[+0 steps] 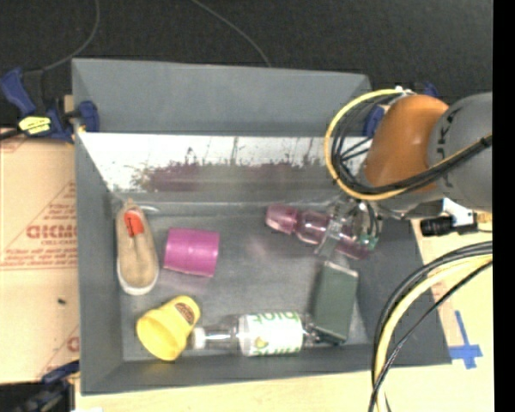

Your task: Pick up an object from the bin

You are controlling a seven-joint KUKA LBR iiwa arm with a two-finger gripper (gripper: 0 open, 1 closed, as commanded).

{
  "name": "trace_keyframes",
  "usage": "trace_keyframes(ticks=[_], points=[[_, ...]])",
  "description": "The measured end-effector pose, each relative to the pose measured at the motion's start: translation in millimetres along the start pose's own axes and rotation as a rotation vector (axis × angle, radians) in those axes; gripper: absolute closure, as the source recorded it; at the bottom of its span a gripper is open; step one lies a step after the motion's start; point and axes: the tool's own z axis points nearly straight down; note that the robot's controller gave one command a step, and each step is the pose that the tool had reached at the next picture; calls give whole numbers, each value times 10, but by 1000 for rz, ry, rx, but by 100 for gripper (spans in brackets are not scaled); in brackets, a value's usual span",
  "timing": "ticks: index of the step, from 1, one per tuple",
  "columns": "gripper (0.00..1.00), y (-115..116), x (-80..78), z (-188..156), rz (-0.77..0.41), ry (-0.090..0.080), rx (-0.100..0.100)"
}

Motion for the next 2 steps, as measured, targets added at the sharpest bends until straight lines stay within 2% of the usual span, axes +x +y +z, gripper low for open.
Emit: trace_keyframes(ticks=[2], points=[[100,-2,5,-130,-1,4,0]])
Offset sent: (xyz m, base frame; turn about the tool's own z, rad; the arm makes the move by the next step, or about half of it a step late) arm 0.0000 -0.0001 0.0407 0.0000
